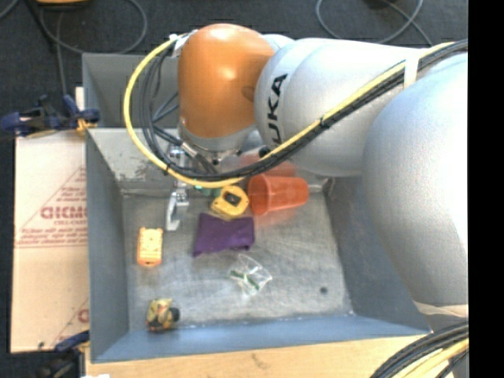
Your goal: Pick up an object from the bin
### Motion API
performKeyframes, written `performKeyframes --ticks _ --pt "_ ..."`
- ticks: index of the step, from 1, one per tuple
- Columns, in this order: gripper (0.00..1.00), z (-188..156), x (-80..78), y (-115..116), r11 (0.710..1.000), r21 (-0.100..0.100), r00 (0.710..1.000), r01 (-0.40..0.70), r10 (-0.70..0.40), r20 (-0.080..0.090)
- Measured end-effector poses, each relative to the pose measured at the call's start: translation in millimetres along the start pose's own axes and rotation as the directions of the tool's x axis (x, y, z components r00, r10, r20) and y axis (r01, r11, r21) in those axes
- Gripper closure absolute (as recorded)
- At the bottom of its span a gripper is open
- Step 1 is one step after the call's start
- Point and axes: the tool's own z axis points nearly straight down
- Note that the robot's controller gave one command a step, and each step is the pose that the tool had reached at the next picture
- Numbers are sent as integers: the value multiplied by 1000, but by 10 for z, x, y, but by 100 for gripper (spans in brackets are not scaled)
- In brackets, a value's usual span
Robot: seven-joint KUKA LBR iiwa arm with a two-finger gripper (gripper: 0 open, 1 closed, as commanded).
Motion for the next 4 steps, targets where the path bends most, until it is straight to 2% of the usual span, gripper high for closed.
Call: performKeyframes --ticks 1,2,3,4 --pt "0 -46 -18 -7 1000 -1 1000 -3 3 8" --pt "0 483 78 -10 998 0 998 57 -57 14" --pt "0 1084 185 152 997 -1 997 79 -79 11" --pt "100 1221 198 178 994 -2 994 108 -108 10"
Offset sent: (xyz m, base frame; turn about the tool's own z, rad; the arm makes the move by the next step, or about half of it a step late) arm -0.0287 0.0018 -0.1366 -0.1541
